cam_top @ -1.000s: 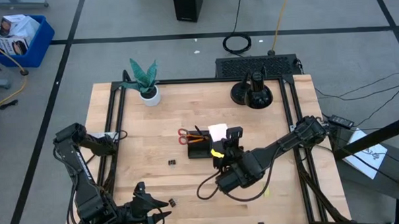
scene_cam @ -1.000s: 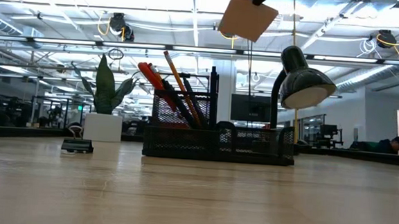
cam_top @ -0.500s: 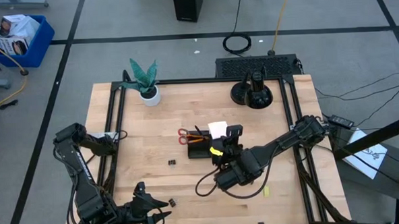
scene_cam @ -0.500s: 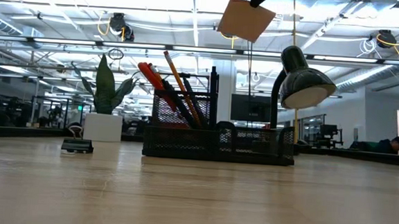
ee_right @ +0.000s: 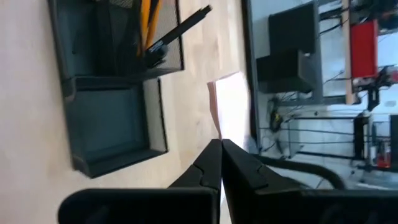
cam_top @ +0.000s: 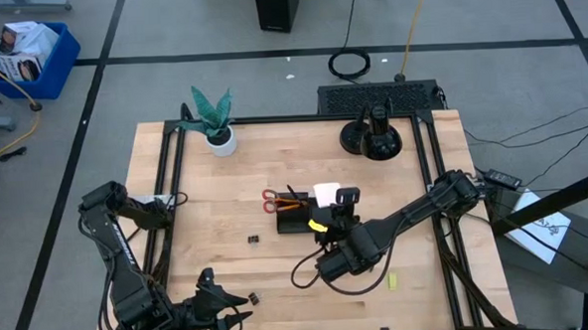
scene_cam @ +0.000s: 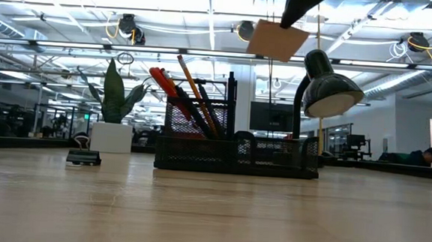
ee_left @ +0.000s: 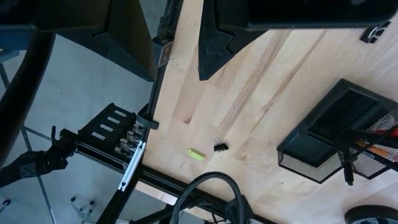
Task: Pick and place office supplies into organizer
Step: Put the pink sticky notes into the desk organizer
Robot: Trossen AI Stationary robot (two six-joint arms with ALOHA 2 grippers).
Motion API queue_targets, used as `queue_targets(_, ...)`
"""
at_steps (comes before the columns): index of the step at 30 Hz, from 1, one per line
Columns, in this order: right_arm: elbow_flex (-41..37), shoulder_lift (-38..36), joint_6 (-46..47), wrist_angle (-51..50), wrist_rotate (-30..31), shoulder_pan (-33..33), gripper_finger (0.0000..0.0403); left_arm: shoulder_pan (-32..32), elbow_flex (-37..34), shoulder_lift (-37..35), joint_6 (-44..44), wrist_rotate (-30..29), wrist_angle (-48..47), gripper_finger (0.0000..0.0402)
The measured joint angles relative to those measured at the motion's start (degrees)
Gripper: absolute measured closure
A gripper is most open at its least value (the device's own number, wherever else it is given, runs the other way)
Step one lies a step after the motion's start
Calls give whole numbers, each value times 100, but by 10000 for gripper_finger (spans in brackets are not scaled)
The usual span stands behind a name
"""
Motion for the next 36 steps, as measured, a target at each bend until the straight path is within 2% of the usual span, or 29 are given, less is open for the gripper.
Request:
queue_targets(19,-480,0,745,14,-543,0,403,-1,0,0,17,-2,-39,277)
queue_targets(28,-646,0,744,804,-734,2,403,0,0,0,112,2,-39,277)
queue_targets(36,-984,0,928,907,-915,-12,403,-32,0,0,220,73,-200,277)
